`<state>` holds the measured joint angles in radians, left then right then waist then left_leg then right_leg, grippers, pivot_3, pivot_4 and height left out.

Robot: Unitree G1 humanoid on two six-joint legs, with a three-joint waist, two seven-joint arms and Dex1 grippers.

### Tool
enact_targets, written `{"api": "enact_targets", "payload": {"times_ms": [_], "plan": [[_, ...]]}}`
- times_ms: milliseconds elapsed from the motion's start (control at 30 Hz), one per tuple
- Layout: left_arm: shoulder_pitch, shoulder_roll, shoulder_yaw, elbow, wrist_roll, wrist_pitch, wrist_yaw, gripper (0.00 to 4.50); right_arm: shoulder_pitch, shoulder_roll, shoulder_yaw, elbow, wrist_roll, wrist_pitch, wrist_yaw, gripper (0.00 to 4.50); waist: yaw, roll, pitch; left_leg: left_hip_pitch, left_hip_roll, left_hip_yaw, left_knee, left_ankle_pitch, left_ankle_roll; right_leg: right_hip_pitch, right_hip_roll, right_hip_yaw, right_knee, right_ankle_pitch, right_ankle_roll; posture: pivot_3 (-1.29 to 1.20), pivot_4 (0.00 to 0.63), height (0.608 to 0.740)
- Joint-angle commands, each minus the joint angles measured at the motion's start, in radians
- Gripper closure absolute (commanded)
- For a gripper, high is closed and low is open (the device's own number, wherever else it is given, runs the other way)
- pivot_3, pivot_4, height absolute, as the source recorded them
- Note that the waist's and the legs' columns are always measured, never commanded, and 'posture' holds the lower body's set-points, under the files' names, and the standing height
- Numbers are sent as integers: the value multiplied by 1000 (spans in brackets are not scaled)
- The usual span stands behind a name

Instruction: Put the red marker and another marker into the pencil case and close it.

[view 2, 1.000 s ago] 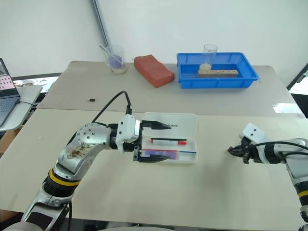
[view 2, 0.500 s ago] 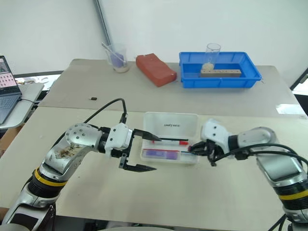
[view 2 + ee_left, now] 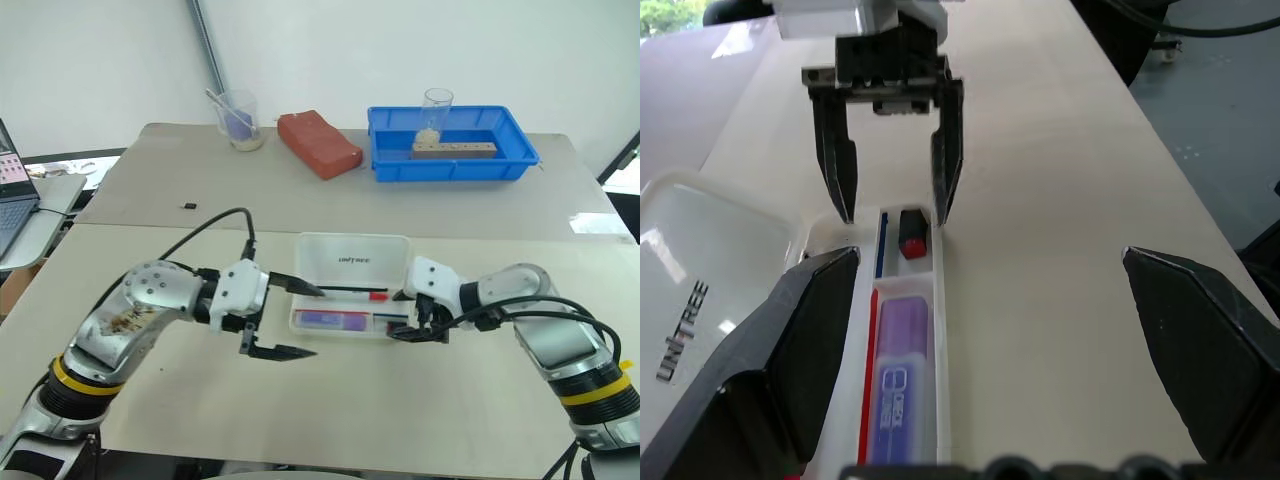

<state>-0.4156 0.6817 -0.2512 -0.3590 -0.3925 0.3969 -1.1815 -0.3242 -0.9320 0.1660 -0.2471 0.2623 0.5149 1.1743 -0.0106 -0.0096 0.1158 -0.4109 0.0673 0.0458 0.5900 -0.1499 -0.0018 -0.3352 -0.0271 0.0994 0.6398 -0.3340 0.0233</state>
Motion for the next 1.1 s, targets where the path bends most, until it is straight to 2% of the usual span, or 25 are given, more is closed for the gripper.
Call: {"api": "enact_targets", "payload": {"times_ms": [33, 100, 200, 333, 367, 433, 467, 600, 800, 1000, 1100], "plan": [[-83, -27, 81, 164, 30, -18, 78, 0, -13, 17, -155, -118, 114, 131, -77, 47, 2, 0, 0, 0, 0, 0, 0, 0, 0, 0, 0, 0, 0, 0, 0, 0, 150, 740], [-138, -65, 104, 268, 53, -23, 141, 0, -15, 36, -209, -169, 165, 203, -126, 47, 5, 0, 0, 0, 0, -1, 0, 0, 0, 0, 0, -1, 0, 0, 0, 0, 150, 740], [-266, -157, 141, 517, 93, -46, 253, 768, -32, 104, -279, -260, 227, 321, -260, 0, 10, 0, 0, 0, 0, -1, 0, 0, 0, 0, 0, -1, 1, 0, 0, 0, 150, 740], [-418, -253, 163, 824, 150, -96, 360, 2521, -51, 189, -307, -336, 244, 404, -418, 0, 10, 0, 0, -3, -1, -2, 0, 0, 0, -2, 1, -1, 1, 0, 1, 0, 150, 740], [-448, -267, 161, 875, 162, -107, 364, 3154, -59, 205, -314, -348, 250, 422, -449, 0, 10, 0, 0, -3, -1, -2, 0, 0, 0, -2, 1, -1, 1, 0, 1, 0, 150, 740], [-496, -282, 138, 959, 195, -125, 344, 4142, -75, 224, -325, -368, 255, 448, -498, 0, 8, 0, 0, -4, -1, -3, 0, 0, 0, -4, 1, -1, 1, 0, 0, 0, 150, 740], [-516, -287, 120, 996, 216, -135, 331, 4462, -85, 230, -329, -376, 258, 459, -519, 0, 7, 0, 0, -5, -1, -3, 0, 0, 0, -4, 1, -1, 1, 0, 0, 0, 150, 740], [-566, -300, 70, 1089, 262, -140, 231, 4462, -109, 246, -339, -398, 277, 491, -579, 0, 4, 0, 0, -5, -1, -3, -1, 0, 0, -5, 2, -1, 2, 0, 0, 0, 150, 740], [-589, -287, 42, 1049, 231, -58, -11, 4462, -109, 212, -359, -420, 303, 518, -604, 0, -1, 0, 0, -6, -1, -3, -1, 0, 0, -6, 2, -1, 2, 0, 0, 0, 150, 740], [-525, -261, -2, 885, 228, -16, -162, 4462, -85, 141, -385, -398, 338, 514, -557, 0, -2, 1, 0, -6, -1, -3, -2, 0, 0, -6, 2, -1, 2, 0, 0, 0, 150, 740], [-440, -241, -61, 718, 232, 5, -213, 4462, -33, 75, -391, -401, 379, 525, -480, 0, -4, 1, -1, -6, -1, -3, -2, 0, 0, -6, 2, -1, 2, 0, 0, 0, 150, 740]]}}
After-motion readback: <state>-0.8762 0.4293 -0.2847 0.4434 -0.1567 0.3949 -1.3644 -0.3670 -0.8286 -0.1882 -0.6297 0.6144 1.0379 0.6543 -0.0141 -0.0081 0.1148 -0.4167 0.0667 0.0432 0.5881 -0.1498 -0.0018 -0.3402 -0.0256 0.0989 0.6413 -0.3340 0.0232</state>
